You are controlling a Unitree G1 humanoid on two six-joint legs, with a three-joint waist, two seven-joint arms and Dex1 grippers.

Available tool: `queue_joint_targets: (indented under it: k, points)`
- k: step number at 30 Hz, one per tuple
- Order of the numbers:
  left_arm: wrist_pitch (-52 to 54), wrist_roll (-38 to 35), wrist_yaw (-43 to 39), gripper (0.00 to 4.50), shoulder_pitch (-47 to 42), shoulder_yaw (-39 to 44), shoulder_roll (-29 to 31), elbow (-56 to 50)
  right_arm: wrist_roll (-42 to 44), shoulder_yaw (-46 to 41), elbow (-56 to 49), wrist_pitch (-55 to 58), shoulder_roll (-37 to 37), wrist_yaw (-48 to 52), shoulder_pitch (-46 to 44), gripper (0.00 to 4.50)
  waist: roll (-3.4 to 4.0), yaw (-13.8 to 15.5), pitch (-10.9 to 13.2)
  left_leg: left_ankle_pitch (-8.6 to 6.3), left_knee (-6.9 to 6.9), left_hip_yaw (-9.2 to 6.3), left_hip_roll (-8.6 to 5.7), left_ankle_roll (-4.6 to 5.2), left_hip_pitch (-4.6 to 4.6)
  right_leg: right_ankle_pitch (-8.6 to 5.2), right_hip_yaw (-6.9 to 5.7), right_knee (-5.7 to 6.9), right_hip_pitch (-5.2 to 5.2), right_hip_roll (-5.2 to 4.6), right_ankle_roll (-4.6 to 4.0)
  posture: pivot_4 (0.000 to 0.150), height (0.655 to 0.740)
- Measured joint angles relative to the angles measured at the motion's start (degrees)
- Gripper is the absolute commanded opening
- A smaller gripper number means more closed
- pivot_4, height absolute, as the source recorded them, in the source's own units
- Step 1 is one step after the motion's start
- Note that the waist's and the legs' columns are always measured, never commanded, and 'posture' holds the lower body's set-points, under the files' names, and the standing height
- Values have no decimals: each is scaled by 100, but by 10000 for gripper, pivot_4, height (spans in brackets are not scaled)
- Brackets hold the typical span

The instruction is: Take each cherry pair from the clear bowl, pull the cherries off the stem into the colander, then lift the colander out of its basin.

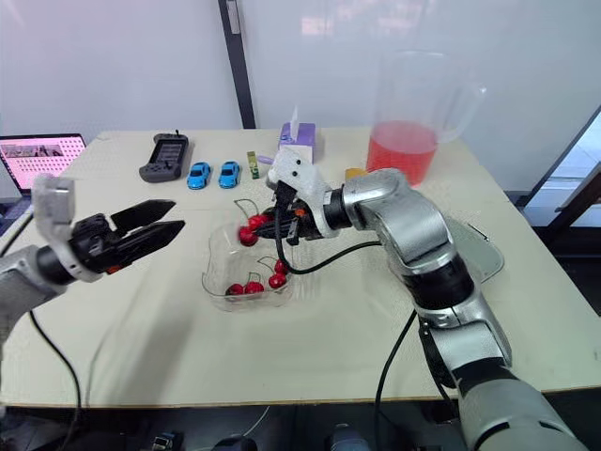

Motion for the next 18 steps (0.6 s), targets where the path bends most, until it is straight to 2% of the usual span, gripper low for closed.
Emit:
queue_joint_targets:
  k: [11,18]
  points:
    - [257,-306,336,45000,-472,-645,-689,-118,615,-202,-249,38,250,-765,225,5680,-1,34,-1,3,8,-5,-5,-5,-2,0,-6,-1,8,-8,0,1500,7400]
    - [275,-682,737,45000,-756,-655,-1036,-66,787,-117,-284,101,227,-997,288,5680,-2,32,-1,4,7,-9,-5,-7,-2,0,-7,-1,8,-8,0,1500,7400]
